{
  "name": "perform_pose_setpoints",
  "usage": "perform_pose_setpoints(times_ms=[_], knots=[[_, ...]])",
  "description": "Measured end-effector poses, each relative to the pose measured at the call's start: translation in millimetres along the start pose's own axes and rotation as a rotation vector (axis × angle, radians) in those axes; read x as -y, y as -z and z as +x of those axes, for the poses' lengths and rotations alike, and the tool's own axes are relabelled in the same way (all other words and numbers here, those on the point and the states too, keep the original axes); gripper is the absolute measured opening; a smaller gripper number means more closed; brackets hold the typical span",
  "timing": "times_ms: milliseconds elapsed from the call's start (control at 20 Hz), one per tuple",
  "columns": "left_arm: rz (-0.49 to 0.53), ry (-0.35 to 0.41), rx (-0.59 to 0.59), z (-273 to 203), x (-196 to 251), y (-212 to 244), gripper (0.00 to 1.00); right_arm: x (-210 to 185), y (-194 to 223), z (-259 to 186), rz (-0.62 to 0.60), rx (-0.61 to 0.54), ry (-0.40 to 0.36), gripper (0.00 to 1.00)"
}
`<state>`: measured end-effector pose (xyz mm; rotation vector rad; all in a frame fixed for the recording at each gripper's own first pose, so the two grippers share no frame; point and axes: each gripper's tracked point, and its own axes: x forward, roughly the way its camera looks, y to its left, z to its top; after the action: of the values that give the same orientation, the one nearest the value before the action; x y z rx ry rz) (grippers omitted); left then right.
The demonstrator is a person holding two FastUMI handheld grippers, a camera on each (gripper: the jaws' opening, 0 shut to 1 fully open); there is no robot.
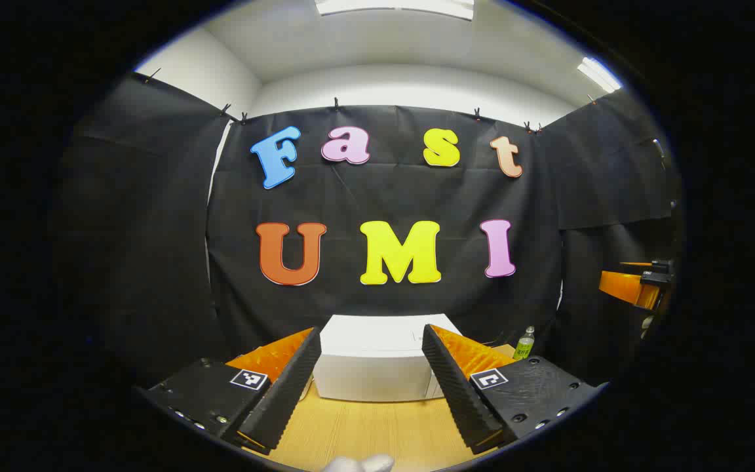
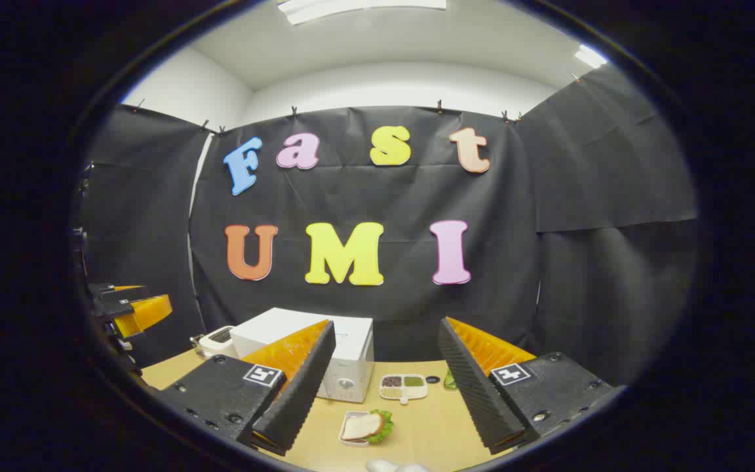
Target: Open the microwave oven with the left hand, put the food in, and close the microwave oven.
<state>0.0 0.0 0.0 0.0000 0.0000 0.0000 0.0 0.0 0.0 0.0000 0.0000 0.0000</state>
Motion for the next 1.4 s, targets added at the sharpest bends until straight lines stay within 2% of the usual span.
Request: perform_pose_setpoints(times_ms=[50, 200, 250, 300, 350, 400, 450, 500, 600, 650, 700, 750, 800, 850, 900, 950, 1000, 1100, 1150, 1200, 1250, 1300, 1350, 1400], knots=[[0.000, 0.005, -0.001, 1.5, 2.3, 0.0, 0.96, 1.4, 0.0, 1.2, 0.003, 0.001, 0.004, 0.92], [0.000, 0.007, 0.001, 5.7, 2.5, -0.7, 0.96, 1.3, 1.1, 7.1, -0.005, -0.001, 0.001, 0.92], [0.001, 0.002, 0.001, 7.5, 1.2, 0.0, 0.96, 3.4, 1.9, 9.6, -0.007, 0.000, 0.004, 1.00], [0.000, 0.003, -0.004, 9.9, 0.6, 1.3, 0.96, 3.1, 3.3, 11.7, -0.006, -0.004, 0.003, 0.92], [0.000, 0.003, -0.008, 10.8, 2.0, 3.7, 0.96, 2.5, 5.0, 13.6, -0.003, -0.009, 0.000, 1.00], [-0.001, 0.000, -0.009, 13.7, 0.8, 3.8, 0.96, 1.8, 6.2, 15.3, -0.001, -0.013, -0.003, 1.00], [-0.002, 0.000, -0.014, 15.6, 1.2, 5.0, 0.96, 2.0, 5.2, 17.6, -0.001, -0.012, -0.006, 0.92], [-0.002, -0.002, -0.013, 18.1, 1.1, 6.0, 0.96, 2.9, 6.0, 20.1, -0.004, -0.012, -0.007, 1.00], [0.003, -0.008, -0.017, 24.4, 0.2, 11.2, 0.96, 0.8, 4.0, 23.5, -0.007, -0.005, -0.018, 1.00], [0.006, -0.013, -0.023, 28.4, 1.1, 14.8, 0.96, 0.9, 2.1, 25.1, -0.011, -0.001, -0.019, 0.92], [0.009, -0.016, -0.027, 32.4, 1.5, 18.4, 0.96, 2.9, 2.7, 27.1, -0.015, 0.001, -0.019, 1.00], [0.010, -0.013, -0.029, 36.8, 3.1, 21.7, 0.96, 2.9, 0.5, 27.4, -0.017, 0.008, -0.022, 0.92], [0.010, -0.008, -0.024, 42.2, 7.2, 24.5, 0.96, 4.9, -0.5, 29.6, -0.017, 0.014, -0.020, 0.92], [0.010, -0.004, -0.024, 47.0, 11.2, 30.3, 0.96, 7.1, -1.4, 31.3, -0.018, 0.014, -0.021, 0.92], [0.012, 0.003, -0.026, 52.7, 15.7, 36.8, 0.96, 9.5, -1.8, 31.0, -0.017, 0.019, -0.019, 1.00], [0.012, 0.009, -0.028, 58.2, 20.7, 44.1, 0.87, 13.3, -3.5, 31.3, -0.017, 0.022, -0.015, 0.92], [0.006, 0.023, -0.029, 65.3, 29.1, 51.6, 0.96, 16.1, -4.6, 32.3, -0.019, 0.024, -0.011, 0.92], [-0.010, 0.057, -0.030, 77.9, 46.5, 67.6, 0.96, 24.9, -4.9, 33.1, -0.031, 0.025, 0.004, 0.92], [-0.017, 0.073, -0.046, 84.2, 55.3, 81.0, 0.96, 29.9, -4.7, 32.9, -0.037, 0.022, 0.011, 1.00], [-0.025, 0.086, -0.054, 90.6, 63.3, 91.2, 0.87, 33.0, -3.6, 31.9, -0.042, 0.020, 0.016, 1.00], [-0.036, 0.098, -0.061, 96.8, 72.0, 103.0, 0.96, 36.2, -2.8, 31.0, -0.047, 0.017, 0.022, 0.92], [-0.045, 0.111, -0.070, 104.3, 80.9, 112.1, 0.96, 40.0, -0.9, 30.2, -0.054, 0.012, 0.029, 0.92], [-0.047, 0.123, -0.080, 112.9, 89.3, 125.3, 0.96, 44.9, 1.0, 29.0, -0.059, 0.007, 0.039, 1.00], [-0.043, 0.127, -0.092, 121.2, 96.6, 137.8, 0.96, 48.5, 3.6, 28.6, -0.063, 0.000, 0.047, 0.92]])
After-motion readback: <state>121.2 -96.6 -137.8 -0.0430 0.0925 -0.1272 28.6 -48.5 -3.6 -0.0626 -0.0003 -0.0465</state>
